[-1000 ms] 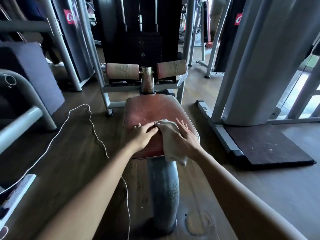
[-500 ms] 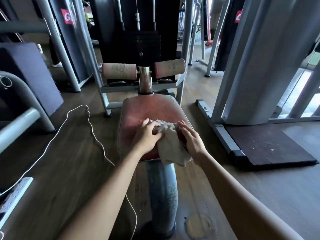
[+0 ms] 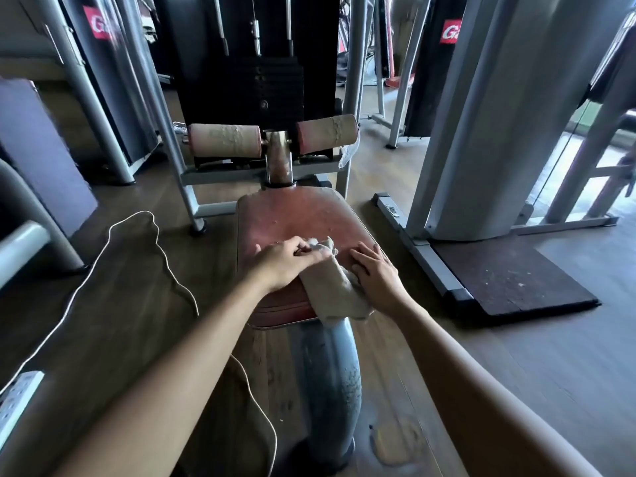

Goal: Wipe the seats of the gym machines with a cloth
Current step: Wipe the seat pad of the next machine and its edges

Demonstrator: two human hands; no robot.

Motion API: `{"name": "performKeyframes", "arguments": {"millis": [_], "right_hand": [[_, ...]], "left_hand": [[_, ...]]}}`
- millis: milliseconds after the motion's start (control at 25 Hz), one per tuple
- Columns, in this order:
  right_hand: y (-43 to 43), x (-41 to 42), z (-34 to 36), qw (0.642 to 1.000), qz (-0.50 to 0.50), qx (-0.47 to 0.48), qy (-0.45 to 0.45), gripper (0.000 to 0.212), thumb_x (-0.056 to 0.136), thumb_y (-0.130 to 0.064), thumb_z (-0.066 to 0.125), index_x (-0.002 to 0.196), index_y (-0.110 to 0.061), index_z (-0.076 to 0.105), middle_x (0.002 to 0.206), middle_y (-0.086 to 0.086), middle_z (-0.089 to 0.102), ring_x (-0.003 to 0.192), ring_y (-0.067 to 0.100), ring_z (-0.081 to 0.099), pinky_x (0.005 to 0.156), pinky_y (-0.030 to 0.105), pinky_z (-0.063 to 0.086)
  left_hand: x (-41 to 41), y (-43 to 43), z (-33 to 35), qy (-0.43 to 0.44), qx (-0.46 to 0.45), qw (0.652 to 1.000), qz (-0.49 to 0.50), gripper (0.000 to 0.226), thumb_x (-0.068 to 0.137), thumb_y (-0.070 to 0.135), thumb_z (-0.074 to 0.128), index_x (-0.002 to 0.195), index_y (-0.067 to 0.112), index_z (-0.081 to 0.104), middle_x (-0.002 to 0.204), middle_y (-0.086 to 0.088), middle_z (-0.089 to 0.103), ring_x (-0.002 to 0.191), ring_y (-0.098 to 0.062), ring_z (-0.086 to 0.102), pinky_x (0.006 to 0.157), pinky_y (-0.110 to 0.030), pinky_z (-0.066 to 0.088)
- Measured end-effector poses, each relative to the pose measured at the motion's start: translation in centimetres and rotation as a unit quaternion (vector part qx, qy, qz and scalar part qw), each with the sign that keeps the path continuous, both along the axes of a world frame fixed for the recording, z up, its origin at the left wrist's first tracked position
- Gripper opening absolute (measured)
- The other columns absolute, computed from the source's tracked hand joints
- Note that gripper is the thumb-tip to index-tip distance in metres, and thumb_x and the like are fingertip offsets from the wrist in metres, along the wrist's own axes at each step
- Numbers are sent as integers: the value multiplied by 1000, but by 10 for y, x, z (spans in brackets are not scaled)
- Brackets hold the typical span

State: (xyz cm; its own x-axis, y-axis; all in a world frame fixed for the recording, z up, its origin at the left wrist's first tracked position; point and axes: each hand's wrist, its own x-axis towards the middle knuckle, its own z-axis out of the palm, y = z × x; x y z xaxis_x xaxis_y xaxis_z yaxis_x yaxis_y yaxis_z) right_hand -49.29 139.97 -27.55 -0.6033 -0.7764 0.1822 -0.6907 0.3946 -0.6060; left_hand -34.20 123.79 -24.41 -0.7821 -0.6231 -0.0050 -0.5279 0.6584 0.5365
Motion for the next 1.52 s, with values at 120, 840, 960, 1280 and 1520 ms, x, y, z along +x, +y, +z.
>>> {"name": "performKeyframes", "arguments": {"millis": [120, 840, 960, 1280, 1520], "right_hand": [[-3, -6, 3, 999, 9, 46, 2, 43, 106, -20, 46, 149, -20, 47, 163, 1, 28, 155, 26, 11, 122, 29, 8], [-3, -5, 7, 995, 6, 99, 6, 48, 106, -31, 47, 153, -31, 37, 166, -8, 18, 155, 16, 7, 123, 31, 6], [-2, -4, 8, 996, 6, 91, 6, 49, 105, -30, 49, 153, -30, 39, 165, -10, 21, 155, 14, 8, 122, 30, 6], [-37, 51, 22, 971, 37, 194, 133, 39, 103, -37, 44, 140, -27, 51, 149, -8, 43, 145, 29, 28, 115, 51, 24], [-101, 121, 15, 961, 123, 175, 176, 48, 108, -37, 34, 156, -29, 33, 164, -5, 27, 153, 24, 19, 120, 42, 21]], "left_hand": [[0, 19, -5, 13, -78, 997, -12, 56, 86, 65, 58, 137, 43, 48, 148, 16, 49, 139, -16, 40, 117, -61, 18], [14, -2, -22, 266, -14, 963, 33, 6, 91, 17, 67, 96, 17, 69, 106, 2, 73, 99, -17, 67, 87, -25, 49], [41, -6, -7, 358, 50, 928, 87, 7, 96, 7, 62, 102, 7, 66, 91, 5, 68, 79, 7, 61, 73, -6, 40], [140, -30, -28, 449, 164, 843, 246, 6, 101, 32, 55, 102, 27, 56, 84, 13, 59, 75, 9, 53, 72, -16, 40], [164, -25, -86, 422, 353, 778, 304, 40, 95, 41, 61, 128, 19, 58, 119, -7, 64, 109, -24, 58, 90, -29, 38]]}}
